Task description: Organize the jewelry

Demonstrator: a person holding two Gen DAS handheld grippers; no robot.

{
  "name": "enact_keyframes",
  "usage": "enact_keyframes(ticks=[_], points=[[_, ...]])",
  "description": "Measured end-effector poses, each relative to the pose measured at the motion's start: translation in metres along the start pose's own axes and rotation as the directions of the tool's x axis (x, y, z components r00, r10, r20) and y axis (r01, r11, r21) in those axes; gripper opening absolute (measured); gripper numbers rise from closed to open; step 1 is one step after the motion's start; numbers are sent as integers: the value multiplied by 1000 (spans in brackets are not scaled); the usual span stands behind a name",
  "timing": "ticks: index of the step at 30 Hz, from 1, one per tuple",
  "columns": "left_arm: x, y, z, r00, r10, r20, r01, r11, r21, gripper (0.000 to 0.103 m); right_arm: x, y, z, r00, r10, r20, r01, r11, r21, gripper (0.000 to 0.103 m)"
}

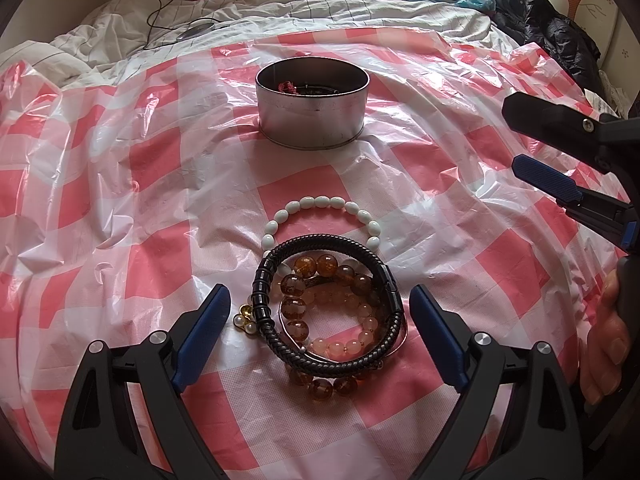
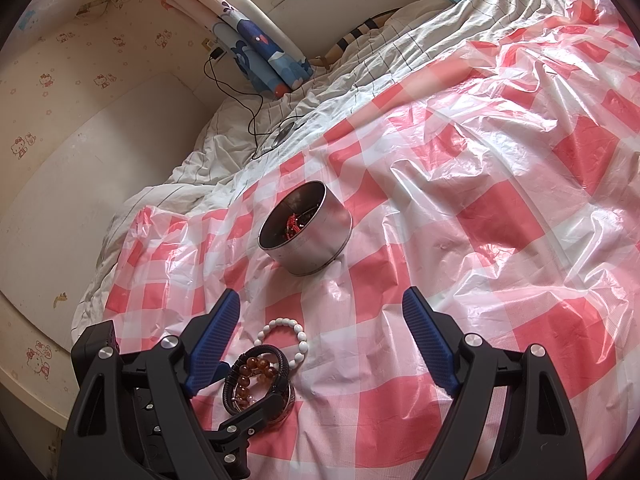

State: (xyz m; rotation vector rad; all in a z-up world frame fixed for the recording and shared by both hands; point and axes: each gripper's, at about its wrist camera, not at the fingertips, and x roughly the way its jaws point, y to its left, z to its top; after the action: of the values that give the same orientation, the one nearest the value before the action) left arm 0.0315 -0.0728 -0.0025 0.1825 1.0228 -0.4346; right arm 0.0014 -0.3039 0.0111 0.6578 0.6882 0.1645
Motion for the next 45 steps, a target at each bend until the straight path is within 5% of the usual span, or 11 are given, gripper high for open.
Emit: enact_keyframes(ticks=[32, 37, 45], points=[[-1, -1, 1, 1000, 4, 1, -4, 1000, 6, 87, 0, 0, 1, 1000, -3, 1, 3, 1000, 0, 80], [-6, 18, 3, 1000, -30, 9, 30, 999, -43, 88, -1, -2, -3, 1000, 0, 10, 0, 1000, 5, 80], [-5, 28, 6, 1000, 13, 25, -10, 995, -102, 89, -10, -9, 0, 999, 31, 22, -31, 999, 28, 81]])
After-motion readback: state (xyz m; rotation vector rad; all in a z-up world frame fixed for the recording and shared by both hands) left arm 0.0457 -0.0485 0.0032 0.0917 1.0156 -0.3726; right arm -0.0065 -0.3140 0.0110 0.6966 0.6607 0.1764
